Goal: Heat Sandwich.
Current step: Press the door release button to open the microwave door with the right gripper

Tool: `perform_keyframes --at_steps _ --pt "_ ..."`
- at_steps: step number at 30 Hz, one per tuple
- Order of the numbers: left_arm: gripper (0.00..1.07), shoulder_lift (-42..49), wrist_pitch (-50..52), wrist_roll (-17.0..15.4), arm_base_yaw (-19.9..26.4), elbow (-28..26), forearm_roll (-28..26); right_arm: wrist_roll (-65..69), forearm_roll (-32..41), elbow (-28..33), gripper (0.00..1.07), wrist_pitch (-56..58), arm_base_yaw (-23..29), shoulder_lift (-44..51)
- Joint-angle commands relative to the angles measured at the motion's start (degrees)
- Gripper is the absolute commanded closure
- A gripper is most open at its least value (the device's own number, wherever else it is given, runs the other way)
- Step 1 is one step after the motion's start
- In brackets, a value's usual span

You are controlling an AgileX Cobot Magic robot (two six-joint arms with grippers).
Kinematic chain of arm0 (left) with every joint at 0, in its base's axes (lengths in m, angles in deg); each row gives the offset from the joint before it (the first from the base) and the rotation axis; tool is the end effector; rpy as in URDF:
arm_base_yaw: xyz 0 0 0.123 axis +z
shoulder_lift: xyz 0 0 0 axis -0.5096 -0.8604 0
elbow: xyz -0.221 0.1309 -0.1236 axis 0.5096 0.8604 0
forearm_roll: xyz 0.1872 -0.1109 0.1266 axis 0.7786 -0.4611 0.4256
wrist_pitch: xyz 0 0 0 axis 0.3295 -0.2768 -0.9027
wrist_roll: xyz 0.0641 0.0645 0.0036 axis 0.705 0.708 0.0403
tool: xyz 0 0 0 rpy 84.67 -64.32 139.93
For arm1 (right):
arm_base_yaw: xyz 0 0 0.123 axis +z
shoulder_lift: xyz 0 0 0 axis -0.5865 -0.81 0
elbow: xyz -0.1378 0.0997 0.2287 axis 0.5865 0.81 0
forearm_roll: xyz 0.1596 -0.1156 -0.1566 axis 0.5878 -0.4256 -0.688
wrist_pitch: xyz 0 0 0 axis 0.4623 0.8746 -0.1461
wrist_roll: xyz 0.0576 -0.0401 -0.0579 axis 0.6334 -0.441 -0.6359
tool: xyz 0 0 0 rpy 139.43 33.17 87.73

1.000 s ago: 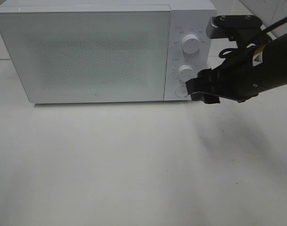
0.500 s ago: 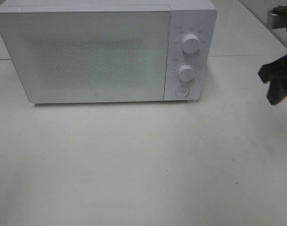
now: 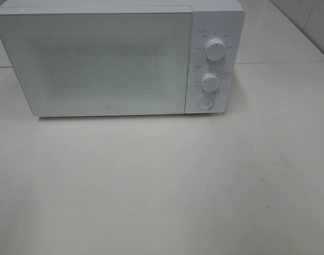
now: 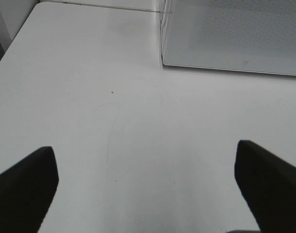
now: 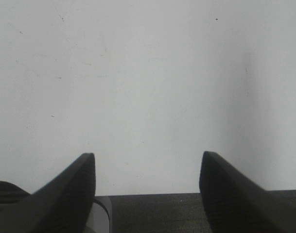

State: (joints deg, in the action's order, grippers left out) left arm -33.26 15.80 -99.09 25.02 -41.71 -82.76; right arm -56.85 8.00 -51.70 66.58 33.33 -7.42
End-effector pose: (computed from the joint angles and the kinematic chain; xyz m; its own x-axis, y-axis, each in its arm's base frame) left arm -0.0043 0.0048 0.2768 -0.4498 -0.0901 -0.8886 -0.0058 0.9952 -0.0980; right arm 0.1540 -0.0121 0.3172 -0.8816 -0.0083 -0.4718 0.0291 0.9970 -0.0719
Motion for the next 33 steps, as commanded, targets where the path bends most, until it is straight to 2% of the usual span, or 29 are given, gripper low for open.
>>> perform_keyframes --at_steps 1,3,7,9,11,17,21,33 --pt "0.16 1.1 0.5 -0.5 0.0 0.0 -0.5 0.1 -0.1 5.1 0.45 -0.6 -0.2 9.3" --pt "0.16 1.1 0.5 -0.5 0.0 0.0 -0.5 0.2 -0.1 6.2 0.45 -0.7 -0.2 11.7" --pt "0.16 1.1 0.5 -0.5 0.0 0.0 -0.5 0.3 -0.2 11.9 0.45 -0.9 -0.2 28.1" --pt "0.16 1.1 0.5 -0.5 0.0 0.0 -0.5 0.3 -0.3 12.7 0.45 -0.9 -0.2 30.3" --pt "0.16 1.1 0.5 -0.5 0.0 0.0 -0.5 0.3 -0.6 14.8 0.45 -1.0 -0.2 37.5" --pt "0.16 1.1 0.5 -0.5 0.0 0.0 -0.5 0.3 -0.6 17.7 0.45 -2.2 -0.2 44.9" --pt "0.16 1.1 0.5 -0.5 0.0 0.0 -0.5 1.9 -0.5 20.0 0.45 -3.2 -0.2 53.8" --pt "0.16 0.9 0.5 -0.5 0.0 0.0 -0.6 1.6 -0.5 20.0 0.45 -3.2 -0.2 54.7"
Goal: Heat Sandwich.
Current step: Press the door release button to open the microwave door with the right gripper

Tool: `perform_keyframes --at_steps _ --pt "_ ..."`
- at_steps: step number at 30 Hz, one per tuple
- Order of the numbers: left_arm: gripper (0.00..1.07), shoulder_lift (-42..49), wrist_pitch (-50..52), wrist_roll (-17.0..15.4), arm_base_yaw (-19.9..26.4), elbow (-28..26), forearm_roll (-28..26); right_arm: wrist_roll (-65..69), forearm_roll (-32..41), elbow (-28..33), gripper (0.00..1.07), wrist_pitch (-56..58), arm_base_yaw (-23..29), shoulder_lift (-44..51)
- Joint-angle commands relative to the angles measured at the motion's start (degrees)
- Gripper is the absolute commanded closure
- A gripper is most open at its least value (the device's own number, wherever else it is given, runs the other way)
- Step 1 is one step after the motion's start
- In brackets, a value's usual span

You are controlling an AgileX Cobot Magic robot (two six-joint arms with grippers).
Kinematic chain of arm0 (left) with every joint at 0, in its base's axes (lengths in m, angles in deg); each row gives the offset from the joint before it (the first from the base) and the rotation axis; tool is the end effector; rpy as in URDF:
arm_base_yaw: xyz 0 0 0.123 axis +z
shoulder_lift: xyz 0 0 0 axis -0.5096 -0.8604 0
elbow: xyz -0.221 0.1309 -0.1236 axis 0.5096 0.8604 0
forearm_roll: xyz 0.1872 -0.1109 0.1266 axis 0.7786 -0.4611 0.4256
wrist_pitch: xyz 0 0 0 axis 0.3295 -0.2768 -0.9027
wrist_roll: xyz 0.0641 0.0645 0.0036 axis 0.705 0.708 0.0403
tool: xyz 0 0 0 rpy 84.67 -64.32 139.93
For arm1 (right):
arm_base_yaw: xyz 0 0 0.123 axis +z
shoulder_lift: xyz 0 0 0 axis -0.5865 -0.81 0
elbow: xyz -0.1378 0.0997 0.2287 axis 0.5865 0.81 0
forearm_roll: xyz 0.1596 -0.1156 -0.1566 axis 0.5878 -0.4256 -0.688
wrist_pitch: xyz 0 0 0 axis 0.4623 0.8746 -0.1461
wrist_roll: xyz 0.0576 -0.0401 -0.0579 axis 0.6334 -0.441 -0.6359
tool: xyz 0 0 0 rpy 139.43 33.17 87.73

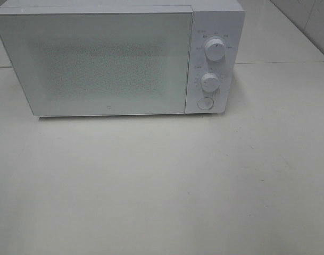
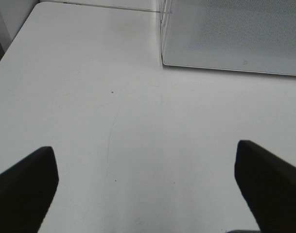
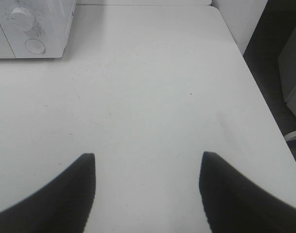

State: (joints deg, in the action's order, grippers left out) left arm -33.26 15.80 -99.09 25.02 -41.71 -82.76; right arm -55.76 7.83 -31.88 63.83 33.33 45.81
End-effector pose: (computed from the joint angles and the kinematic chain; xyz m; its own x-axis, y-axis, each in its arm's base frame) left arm -0.0043 0.0048 0.2768 -0.4498 -0.0901 -0.8886 -0.0058 0.9952 -0.0980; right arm -0.0058 -0.0050 0.2805 -0.4329 -0.0136 -0.9014 0.0820 0.9951 -0.0544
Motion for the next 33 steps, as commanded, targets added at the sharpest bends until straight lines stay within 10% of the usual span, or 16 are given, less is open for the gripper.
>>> perform_keyframes --at_steps 1,23,33 --pt "0.16 0.9 0.5 -0.5 0.0 0.0 -0.6 0.5 -0.3 0.2 0.45 -0.4 -0.2 1.5" --pt "0.16 0.9 0.5 -0.5 0.0 0.0 -0.6 0.0 -1.1 -0.6 0.45 -1.7 -0.2 1.5" --pt "0.16 0.9 0.5 -0.5 0.0 0.0 -0.6 0.0 -3.3 0.0 0.45 -36.0 -0.2 -3.0"
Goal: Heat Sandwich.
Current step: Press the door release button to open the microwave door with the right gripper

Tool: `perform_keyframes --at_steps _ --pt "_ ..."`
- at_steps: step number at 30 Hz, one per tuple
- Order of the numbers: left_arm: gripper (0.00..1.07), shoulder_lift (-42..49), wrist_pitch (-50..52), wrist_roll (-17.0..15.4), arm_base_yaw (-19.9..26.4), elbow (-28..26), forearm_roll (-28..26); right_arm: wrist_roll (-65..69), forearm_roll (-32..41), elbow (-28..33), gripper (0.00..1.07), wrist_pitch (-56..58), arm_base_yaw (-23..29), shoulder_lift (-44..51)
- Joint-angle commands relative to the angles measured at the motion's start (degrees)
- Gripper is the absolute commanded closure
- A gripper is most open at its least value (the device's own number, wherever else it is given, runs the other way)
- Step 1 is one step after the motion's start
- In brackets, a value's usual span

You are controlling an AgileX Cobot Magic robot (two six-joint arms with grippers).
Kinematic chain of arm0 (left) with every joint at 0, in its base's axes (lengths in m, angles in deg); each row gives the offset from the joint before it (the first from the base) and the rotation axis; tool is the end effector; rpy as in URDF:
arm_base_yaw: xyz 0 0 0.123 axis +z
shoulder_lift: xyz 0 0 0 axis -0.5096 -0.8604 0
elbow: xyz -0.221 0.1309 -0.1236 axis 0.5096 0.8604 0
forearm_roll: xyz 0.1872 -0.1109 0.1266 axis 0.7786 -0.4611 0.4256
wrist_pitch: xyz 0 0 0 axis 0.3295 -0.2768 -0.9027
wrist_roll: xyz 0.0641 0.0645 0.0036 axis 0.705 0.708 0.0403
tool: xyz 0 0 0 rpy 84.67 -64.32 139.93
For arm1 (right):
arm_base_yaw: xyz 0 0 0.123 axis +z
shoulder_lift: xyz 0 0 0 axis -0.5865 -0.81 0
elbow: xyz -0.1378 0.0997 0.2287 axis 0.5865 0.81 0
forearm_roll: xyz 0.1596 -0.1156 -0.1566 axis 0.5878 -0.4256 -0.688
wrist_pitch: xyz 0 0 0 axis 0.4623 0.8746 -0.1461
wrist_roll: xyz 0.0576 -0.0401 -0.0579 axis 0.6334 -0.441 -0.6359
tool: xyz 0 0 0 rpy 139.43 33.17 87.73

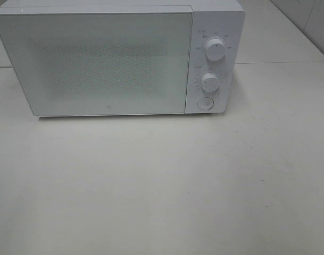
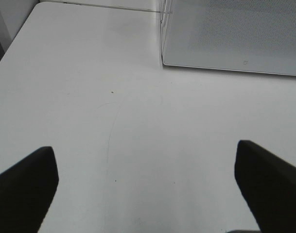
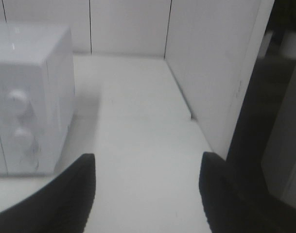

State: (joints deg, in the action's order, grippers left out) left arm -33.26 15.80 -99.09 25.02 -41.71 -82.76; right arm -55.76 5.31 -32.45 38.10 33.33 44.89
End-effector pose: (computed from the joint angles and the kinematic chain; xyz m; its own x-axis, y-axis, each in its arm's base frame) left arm -0.0043 0.0048 0.2768 -0.4498 -0.0901 -0.8886 -0.0058 0.9952 -0.0980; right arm 0.0046 -0.0059 0.3229 -0.0097 -0.0905 -0.9959 0.1058 0.9902 -0.0910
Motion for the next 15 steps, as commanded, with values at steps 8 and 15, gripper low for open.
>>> perform_keyframes --at_steps 8,15 --pt "0.16 0.9 0.5 -0.5 0.0 0.0 -0.6 0.0 -1.2 1.1 0.45 -25.9 -0.2 -13.0" --pt "0.16 0.9 0.5 -0.5 0.0 0.0 -0.6 0.3 -1.2 1.1 0.5 -36.3 0.9 -27.6"
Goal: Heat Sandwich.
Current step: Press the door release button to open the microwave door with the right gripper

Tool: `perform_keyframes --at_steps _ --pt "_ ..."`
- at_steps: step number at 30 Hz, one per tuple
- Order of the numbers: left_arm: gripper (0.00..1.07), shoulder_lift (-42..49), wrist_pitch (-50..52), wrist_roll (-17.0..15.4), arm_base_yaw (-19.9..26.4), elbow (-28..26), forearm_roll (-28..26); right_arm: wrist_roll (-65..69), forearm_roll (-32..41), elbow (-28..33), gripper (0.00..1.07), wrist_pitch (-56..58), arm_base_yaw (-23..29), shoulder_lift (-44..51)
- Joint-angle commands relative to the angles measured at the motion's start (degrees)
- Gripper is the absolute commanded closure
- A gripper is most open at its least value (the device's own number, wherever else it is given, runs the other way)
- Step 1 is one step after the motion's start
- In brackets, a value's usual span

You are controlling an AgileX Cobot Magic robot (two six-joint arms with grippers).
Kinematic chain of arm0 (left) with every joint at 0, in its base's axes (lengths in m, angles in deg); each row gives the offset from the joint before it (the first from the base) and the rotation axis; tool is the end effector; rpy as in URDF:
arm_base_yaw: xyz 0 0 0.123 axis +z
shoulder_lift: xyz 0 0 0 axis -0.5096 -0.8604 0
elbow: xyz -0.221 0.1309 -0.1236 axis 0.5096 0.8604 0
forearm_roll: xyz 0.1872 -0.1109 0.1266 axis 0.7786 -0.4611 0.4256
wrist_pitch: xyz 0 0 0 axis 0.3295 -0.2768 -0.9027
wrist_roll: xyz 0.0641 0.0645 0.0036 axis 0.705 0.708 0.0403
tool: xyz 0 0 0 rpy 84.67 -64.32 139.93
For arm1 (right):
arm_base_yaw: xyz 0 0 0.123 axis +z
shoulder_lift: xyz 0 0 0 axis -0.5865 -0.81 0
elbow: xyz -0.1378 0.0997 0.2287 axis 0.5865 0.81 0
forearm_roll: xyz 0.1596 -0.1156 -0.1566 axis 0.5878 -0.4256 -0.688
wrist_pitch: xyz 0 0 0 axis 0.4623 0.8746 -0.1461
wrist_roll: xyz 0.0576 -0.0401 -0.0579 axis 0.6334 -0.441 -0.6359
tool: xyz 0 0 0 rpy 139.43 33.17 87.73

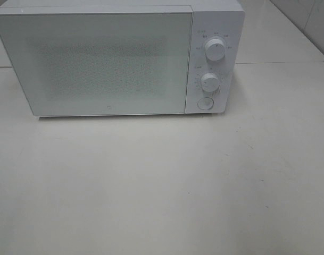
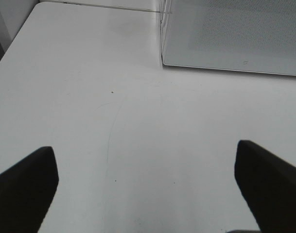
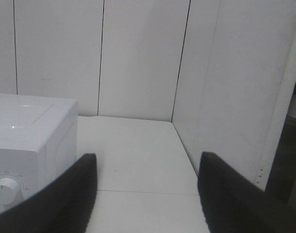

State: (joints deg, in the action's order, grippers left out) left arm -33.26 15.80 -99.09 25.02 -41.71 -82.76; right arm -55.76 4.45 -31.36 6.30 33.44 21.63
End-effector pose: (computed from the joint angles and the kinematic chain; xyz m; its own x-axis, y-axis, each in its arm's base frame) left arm -0.0043 0.0048 0.2768 -0.4498 -0.0901 -0.8886 -0.0058 0.9952 -0.0980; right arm 0.0914 -0.0045 0.3475 0.1201 -0.1297 -0.9843 0.0633 0.9904 -0.1228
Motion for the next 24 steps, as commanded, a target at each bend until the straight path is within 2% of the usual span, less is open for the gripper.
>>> perform_keyframes --at_steps 1,2,6,7,9,10,11,12,14,16,21,24 --pt "0.16 0.9 0.5 -0.5 0.0 0.0 -0.6 0.3 -0.3 0.0 0.52 -5.8 1.3 -6.6" --pt "0.16 0.9 0.5 -0.5 0.0 0.0 -0.6 0.3 -0.3 0.0 0.52 -5.8 1.3 -6.6" --pt "0.16 0.9 0.5 -0.5 0.0 0.0 -0.6 0.3 -0.2 0.0 0.66 -11.7 5.6 -17.4" --pt "0.16 0.9 0.5 -0.5 0.0 0.0 -0.6 0.3 -0.2 0.0 0.66 -11.7 5.6 -17.4" --pt "0.16 0.9 0.5 -0.5 0.0 0.0 -0.6 0.3 -0.2 -0.1 0.81 -15.0 8.4 -23.2" --pt "0.16 0.9 0.5 -0.5 0.0 0.0 -0.6 0.3 -0.2 -0.1 0.87 -16.3 9.1 -24.8" --pt "0.16 0.9 0.5 -0.5 0.0 0.0 -0.6 0.3 -0.2 -0.1 0.87 -16.3 9.1 -24.8" --pt "0.16 0.9 0.5 -0.5 0.0 0.0 -0.6 0.5 0.2 -0.1 0.97 -18.6 10.8 -28.2" --pt "0.16 0.9 0.5 -0.5 0.0 0.0 -0.6 1.5 0.7 -0.1 1.06 -21.2 12.5 -31.9" --pt "0.16 0.9 0.5 -0.5 0.0 0.0 -0.6 2.3 1.1 -0.1 1.07 -22.2 13.3 -33.6" --pt "0.16 0.9 0.5 -0.5 0.0 0.0 -0.6 8.7 7.2 -0.1 1.07 -27.7 20.1 -45.9" --pt "0.16 0.9 0.5 -0.5 0.0 0.0 -0.6 8.7 9.6 -0.1 1.07 -29.3 22.8 -49.6"
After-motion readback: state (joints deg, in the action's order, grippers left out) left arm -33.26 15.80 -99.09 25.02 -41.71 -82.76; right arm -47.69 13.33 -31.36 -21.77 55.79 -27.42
